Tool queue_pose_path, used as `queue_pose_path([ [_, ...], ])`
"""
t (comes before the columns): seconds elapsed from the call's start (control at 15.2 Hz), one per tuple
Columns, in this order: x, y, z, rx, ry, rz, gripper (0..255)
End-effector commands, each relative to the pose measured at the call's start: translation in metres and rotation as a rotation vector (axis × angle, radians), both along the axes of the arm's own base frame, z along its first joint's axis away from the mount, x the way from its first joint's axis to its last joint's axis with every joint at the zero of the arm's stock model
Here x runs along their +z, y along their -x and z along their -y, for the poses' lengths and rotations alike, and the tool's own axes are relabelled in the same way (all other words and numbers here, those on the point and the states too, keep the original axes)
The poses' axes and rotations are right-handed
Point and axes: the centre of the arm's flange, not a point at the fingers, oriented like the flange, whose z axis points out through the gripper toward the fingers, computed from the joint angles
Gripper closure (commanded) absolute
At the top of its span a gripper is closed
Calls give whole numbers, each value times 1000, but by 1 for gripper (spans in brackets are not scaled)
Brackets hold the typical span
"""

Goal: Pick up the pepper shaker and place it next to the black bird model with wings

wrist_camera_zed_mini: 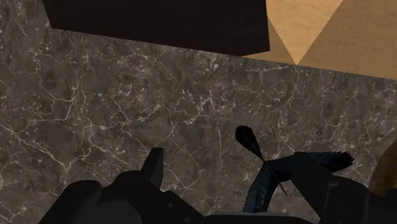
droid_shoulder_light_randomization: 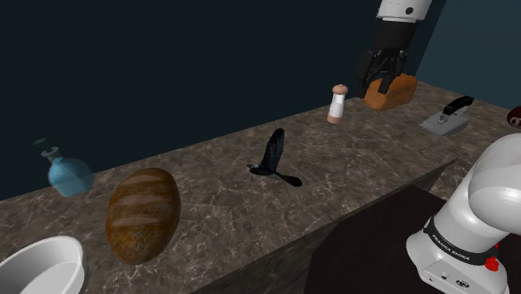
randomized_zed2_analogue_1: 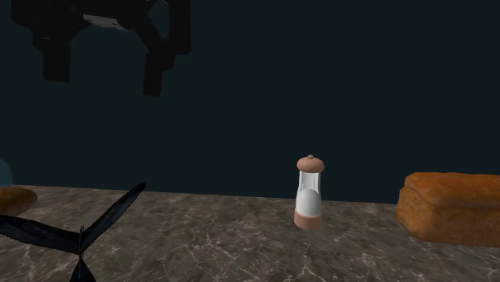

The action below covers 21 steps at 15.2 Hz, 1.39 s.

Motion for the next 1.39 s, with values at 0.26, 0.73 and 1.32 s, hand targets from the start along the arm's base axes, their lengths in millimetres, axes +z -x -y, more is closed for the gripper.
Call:
queue_pose_path([
  [0.26, -17, -25, 42, 8, 1, 11, 0],
  [0.73, -46, -70, 116, 21, 3, 29, 0],
  [1.32, -82, -129, 210, 38, 5, 54, 0],
])
